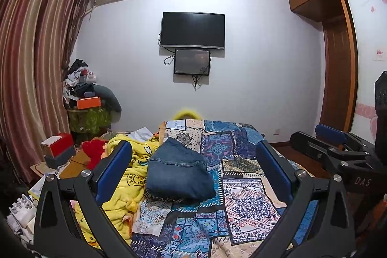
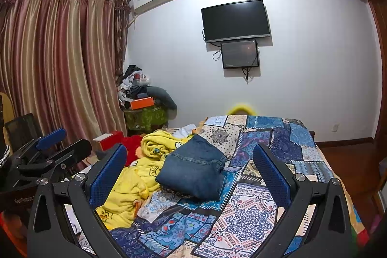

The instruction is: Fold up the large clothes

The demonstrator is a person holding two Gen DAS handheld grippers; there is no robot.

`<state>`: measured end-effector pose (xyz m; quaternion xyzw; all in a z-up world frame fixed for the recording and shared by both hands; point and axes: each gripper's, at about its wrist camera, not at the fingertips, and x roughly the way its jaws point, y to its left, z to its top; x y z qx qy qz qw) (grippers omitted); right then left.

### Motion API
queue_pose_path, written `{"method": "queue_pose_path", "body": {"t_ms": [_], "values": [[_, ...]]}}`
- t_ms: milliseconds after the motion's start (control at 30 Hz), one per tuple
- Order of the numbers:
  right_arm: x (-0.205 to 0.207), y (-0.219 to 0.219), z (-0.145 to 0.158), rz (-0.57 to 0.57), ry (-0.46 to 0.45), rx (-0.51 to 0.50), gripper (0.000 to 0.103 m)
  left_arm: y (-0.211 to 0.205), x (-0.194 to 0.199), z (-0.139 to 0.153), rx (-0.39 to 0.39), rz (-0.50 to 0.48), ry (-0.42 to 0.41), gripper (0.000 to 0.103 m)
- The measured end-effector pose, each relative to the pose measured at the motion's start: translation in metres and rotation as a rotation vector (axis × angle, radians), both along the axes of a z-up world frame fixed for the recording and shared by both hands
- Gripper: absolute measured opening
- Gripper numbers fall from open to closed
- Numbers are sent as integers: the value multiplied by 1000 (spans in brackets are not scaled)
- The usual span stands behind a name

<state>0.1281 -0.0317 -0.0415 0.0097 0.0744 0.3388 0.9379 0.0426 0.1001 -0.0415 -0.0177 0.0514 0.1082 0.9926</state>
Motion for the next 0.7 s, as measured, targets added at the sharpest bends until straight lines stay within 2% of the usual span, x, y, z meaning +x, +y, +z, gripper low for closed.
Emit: {"method": "queue_pose_path", "body": {"t_ms": [700], "values": [[3,1,-2,-10,4,0,103,4,2,-2,-15,-8,12,102]]}}
